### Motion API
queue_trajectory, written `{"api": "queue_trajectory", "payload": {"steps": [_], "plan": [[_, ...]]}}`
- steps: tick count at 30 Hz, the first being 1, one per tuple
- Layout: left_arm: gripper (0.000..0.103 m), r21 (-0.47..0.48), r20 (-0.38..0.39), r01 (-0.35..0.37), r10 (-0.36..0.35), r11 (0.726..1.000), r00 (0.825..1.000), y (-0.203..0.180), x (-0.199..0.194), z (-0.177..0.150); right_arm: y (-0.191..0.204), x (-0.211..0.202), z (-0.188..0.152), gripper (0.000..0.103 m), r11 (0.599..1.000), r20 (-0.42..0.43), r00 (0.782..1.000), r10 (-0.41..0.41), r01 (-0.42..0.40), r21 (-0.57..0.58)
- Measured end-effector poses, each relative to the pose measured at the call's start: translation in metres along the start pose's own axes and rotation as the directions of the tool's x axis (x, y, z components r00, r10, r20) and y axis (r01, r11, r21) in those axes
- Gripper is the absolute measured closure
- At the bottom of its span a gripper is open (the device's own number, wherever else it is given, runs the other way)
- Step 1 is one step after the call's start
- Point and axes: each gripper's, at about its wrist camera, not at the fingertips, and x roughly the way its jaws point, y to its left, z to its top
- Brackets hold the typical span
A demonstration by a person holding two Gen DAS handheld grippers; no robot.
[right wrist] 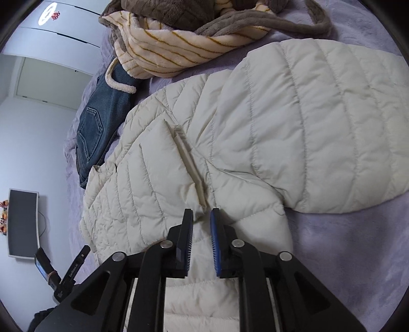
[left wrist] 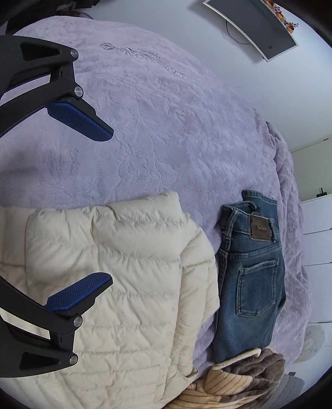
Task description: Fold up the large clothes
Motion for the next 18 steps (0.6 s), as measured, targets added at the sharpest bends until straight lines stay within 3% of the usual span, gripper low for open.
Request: {"api": "queue_trajectory", "payload": {"steps": [2, 12, 13, 14, 15, 18], "plan": [[0.0, 0.016, 0.01, 0.022, -0.022, 1.0, 1.0, -0.011, -0.011, 0.001, -0.011, -0.014, -0.002, 0.062, 1.0, 0.016, 1.0, 0.005, -0.005, 0.022], [0.0, 0.084, -0.059, 0.145, -0.14, 0.986, 0.988, -0.097, -0.03, -0.025, -0.084, -0.072, -0.009, 0.058, 0.99, 0.094, 0.994, -0.052, 0.04, 0.133], [0.0, 0.082, -0.069, 0.164, -0.159, 0.983, 0.985, -0.106, -0.032, -0.028, -0.094, -0.079, -0.009, 0.05, 0.987, 0.113, 0.992, -0.048, 0.03, 0.155], [0.0, 0.082, -0.08, 0.184, -0.177, 0.98, 0.981, -0.116, -0.035, -0.032, -0.106, -0.086, -0.01, 0.036, 0.983, 0.134, 0.99, -0.045, 0.02, 0.182], [0.0, 0.085, -0.09, 0.2, -0.193, 0.976, 0.977, -0.126, -0.038, -0.035, -0.119, -0.092, -0.01, 0.031, 0.976, 0.16, 0.986, -0.046, 0.011, 0.217], [0.0, 0.092, -0.119, 0.249, -0.237, 0.964, 0.964, -0.156, -0.047, -0.045, -0.158, -0.105, -0.011, 0.029, 0.943, 0.208, 0.976, -0.059, -0.014, 0.332]]}}
